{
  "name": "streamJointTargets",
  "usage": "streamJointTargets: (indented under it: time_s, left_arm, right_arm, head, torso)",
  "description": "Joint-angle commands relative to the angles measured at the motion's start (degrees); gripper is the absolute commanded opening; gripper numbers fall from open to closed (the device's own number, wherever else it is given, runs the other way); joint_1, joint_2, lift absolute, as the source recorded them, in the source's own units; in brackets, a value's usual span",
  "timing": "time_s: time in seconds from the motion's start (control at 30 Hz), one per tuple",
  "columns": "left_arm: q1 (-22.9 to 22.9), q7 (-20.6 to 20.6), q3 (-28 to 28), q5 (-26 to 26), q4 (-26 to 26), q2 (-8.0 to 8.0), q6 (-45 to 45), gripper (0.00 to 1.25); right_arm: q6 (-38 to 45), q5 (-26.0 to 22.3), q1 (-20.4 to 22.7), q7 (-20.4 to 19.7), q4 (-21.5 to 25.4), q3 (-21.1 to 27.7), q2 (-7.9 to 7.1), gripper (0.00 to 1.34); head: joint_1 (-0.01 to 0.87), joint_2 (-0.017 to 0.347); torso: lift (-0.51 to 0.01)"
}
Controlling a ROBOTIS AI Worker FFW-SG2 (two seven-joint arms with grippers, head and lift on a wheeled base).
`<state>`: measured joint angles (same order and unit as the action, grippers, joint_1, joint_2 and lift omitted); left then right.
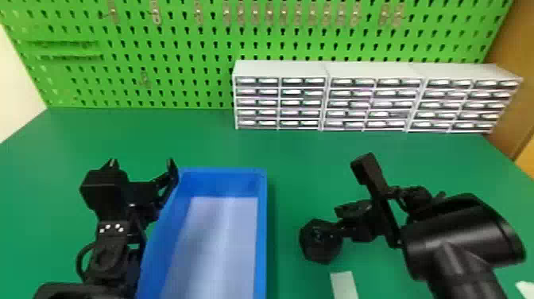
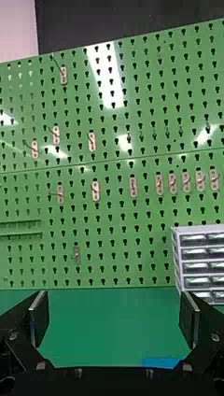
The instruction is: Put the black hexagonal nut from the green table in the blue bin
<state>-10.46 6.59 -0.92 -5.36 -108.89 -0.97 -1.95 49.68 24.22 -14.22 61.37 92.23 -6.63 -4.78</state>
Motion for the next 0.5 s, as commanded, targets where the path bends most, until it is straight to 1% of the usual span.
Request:
streamJointTargets:
  time_s: [0.0, 0.13, 0.33, 0.47]
  left_arm:
    - [0.0, 0.0, -0.05, 0.0, 0.0, 0.0, 0.11, 1.04]
    - [0.09, 0.0, -0.05, -0.09, 0.0, 0.0, 0.2, 1.04]
    - [0.09, 0.09, -0.14, -0.09, 0.0, 0.0, 0.28, 1.04]
    - [0.09, 0.09, -0.22, -0.09, 0.0, 0.0, 0.46, 1.04]
  right_arm:
    - [2.62, 1.27, -1.16, 0.15, -0.29, -1.81, -0.58, 1.05]
    - [4.55, 2.32, -2.13, 0.15, -0.38, -3.31, -1.46, 1.05]
    - [5.52, 3.29, -2.57, 0.42, -1.17, -3.66, -1.46, 1.05]
    - [5.96, 5.14, -3.45, 1.82, -1.61, -4.62, -1.46, 1.05]
  head:
    - [0.657, 0.057]
    - [0.657, 0.057]
    - [0.657, 0.057]
    - [0.657, 0.057]
  torso:
    - [-0.095]
    - [-0.095]
    - [-0.095]
    - [-0.095]
